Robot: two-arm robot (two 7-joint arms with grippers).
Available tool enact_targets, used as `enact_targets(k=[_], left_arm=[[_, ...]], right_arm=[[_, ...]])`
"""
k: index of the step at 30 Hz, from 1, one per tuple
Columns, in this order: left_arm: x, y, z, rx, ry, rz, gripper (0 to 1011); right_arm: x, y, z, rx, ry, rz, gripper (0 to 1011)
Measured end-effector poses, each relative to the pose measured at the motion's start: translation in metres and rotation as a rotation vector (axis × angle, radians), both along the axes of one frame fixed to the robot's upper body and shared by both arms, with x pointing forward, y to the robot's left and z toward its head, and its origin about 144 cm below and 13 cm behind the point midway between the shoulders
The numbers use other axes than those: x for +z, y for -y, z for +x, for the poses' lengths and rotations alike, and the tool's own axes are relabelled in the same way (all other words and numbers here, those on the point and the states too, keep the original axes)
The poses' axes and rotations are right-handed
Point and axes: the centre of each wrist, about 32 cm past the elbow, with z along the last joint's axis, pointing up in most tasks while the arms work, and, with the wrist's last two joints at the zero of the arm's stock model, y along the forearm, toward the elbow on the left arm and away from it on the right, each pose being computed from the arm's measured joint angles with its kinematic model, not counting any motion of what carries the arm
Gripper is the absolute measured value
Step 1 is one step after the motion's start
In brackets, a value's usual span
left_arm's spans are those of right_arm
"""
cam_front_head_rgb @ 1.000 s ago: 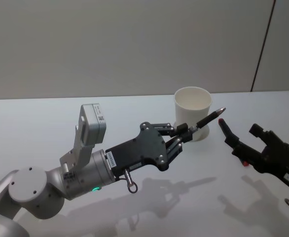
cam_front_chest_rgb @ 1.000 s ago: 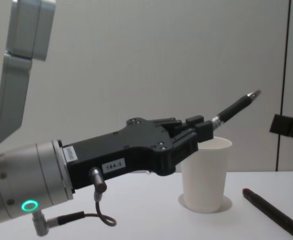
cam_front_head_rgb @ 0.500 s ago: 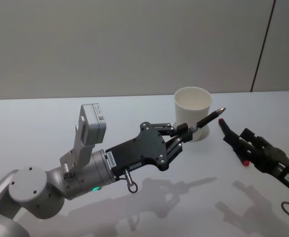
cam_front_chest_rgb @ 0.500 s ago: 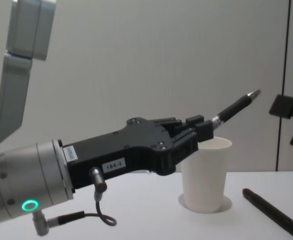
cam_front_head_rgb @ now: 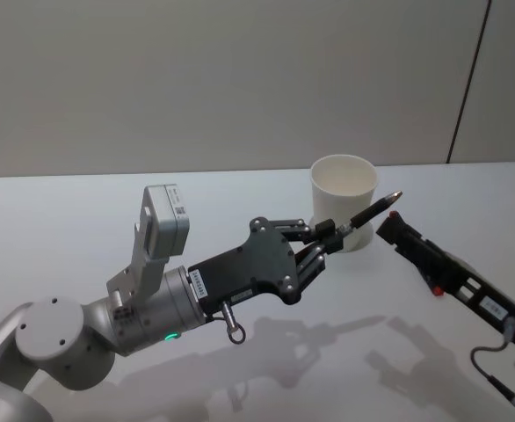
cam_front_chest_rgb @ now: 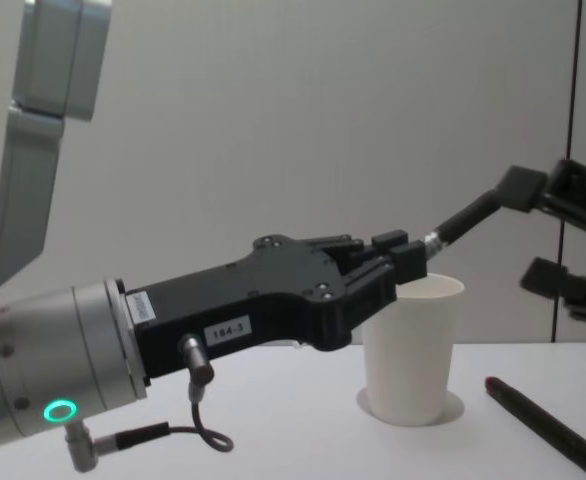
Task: Place the pen into the pen holder.
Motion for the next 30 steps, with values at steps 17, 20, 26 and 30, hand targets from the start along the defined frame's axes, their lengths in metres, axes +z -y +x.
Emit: enact_targets(k=[17, 20, 26, 30], left_arm=[[0.0, 0.0, 0.0, 0.0, 0.0, 0.0, 129], [0.0, 0.0, 0.0, 0.0, 0.0, 0.0, 129], [0.0, 0.0, 0.0, 0.0, 0.0, 0.0, 129], [0.0, 0.0, 0.0, 0.0, 0.0, 0.0, 129]], right_arm=[[-0.004, -0.025, 0.02, 0.03, 0.003, 0.035, 1002], [-0.004, -0.028, 0.022, 0.026, 0.013, 0.036, 1002], [-0.004, -0.032, 0.025, 0.018, 0.033, 0.036, 1002], [-0.005, -0.033, 0.025, 0.014, 0.043, 0.036, 1002]])
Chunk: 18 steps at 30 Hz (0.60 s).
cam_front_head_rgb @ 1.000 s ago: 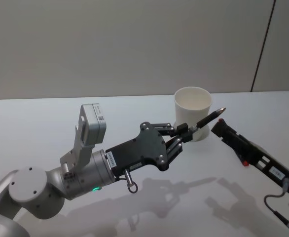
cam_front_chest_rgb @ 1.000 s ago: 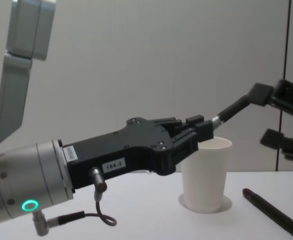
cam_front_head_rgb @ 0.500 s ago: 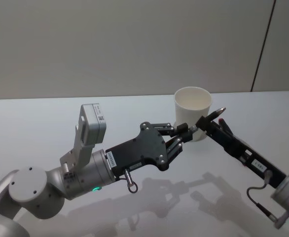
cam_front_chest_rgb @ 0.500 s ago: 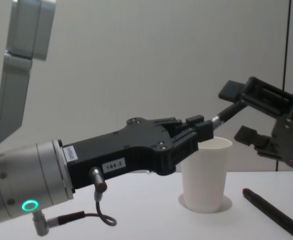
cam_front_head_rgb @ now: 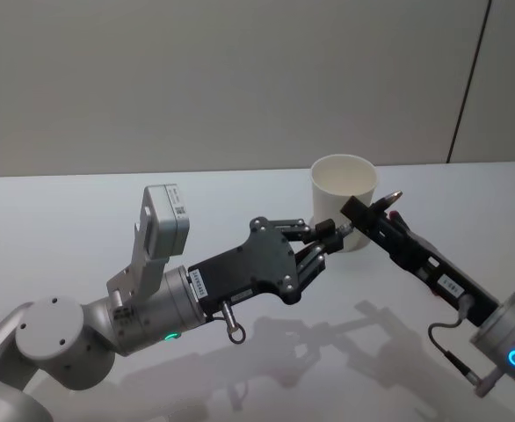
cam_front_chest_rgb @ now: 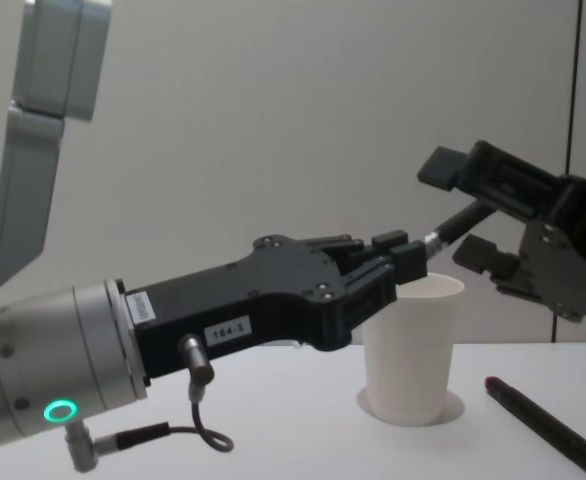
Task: Place the pen into the pen holder.
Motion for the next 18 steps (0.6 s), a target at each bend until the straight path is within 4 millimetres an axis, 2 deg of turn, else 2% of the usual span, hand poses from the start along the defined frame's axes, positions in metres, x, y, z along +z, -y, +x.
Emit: enact_targets(k=[18], left_arm=[[0.0, 0.0, 0.0, 0.0, 0.0, 0.0, 130]], right_arm=[[-0.0019, -0.0011, -0.0025, -0.007, 0.019, -0.005, 1001]])
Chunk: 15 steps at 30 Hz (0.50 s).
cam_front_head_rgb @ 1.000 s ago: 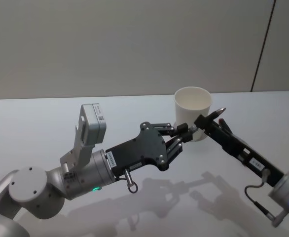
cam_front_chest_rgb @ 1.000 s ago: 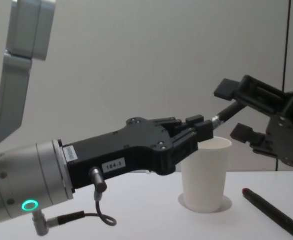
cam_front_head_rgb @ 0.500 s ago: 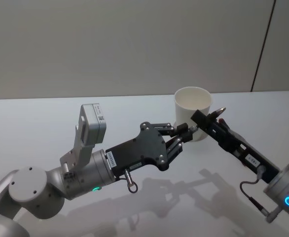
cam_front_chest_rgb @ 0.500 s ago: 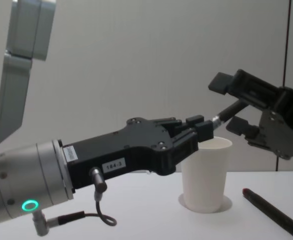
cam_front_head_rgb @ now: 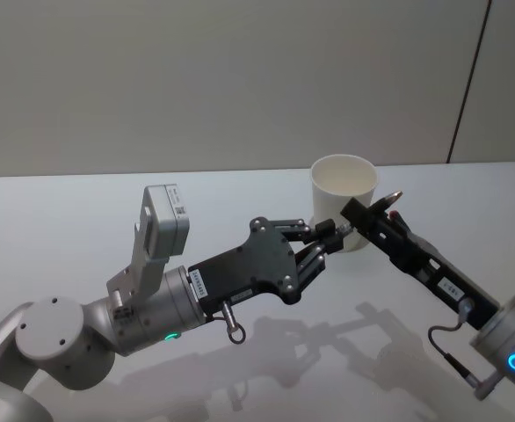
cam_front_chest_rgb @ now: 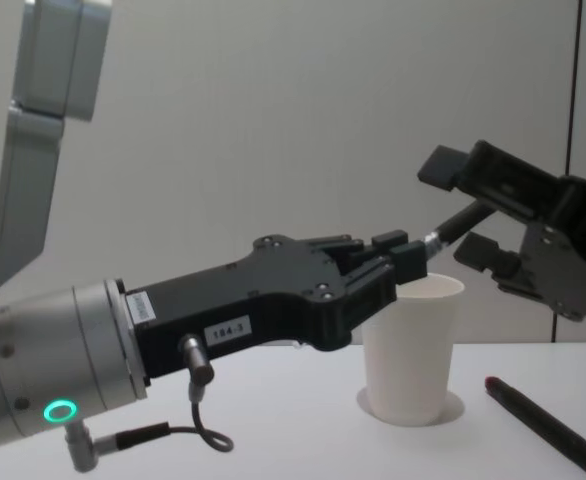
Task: Place the pen into the pen holder.
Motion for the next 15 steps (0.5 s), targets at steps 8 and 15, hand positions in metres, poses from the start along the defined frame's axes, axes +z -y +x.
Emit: enact_targets(k=[8, 15], left_arm=[[0.0, 0.0, 0.0, 0.0, 0.0, 0.0, 129], [0.0, 0.0, 0.0, 0.0, 0.0, 0.0, 129]], right_arm=[[-0.0004, 0.0003, -0.001, -0.003, 0.002, -0.003, 1002], [-0.0004, 0.0001, -0.001, -0.004, 0.004, -0.004, 1002]])
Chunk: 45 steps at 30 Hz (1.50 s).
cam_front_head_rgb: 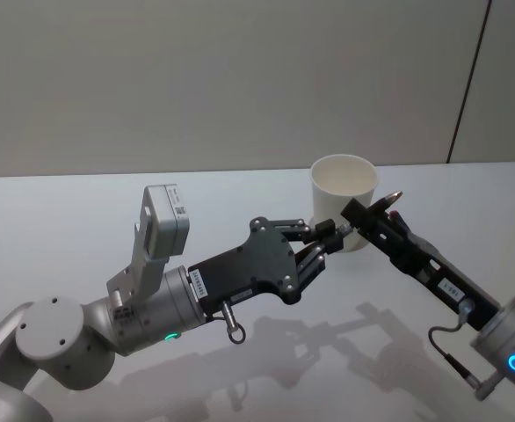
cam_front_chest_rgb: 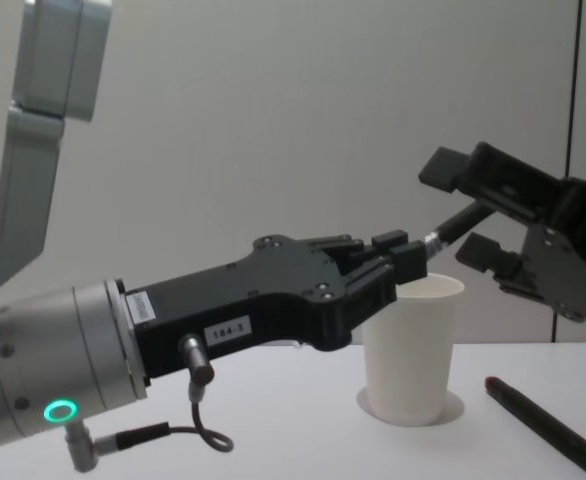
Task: Place the pen into the pen holder.
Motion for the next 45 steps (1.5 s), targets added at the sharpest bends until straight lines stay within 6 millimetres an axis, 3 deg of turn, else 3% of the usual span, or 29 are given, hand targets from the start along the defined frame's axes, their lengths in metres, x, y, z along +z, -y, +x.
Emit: enact_targets(k=[45], left_arm=[[0.0, 0.0, 0.0, 0.0, 0.0, 0.0, 129]], right_arm=[[-0.0033, 0.0035, 0.0074, 0.014, 0.052, 0.002, 1002]])
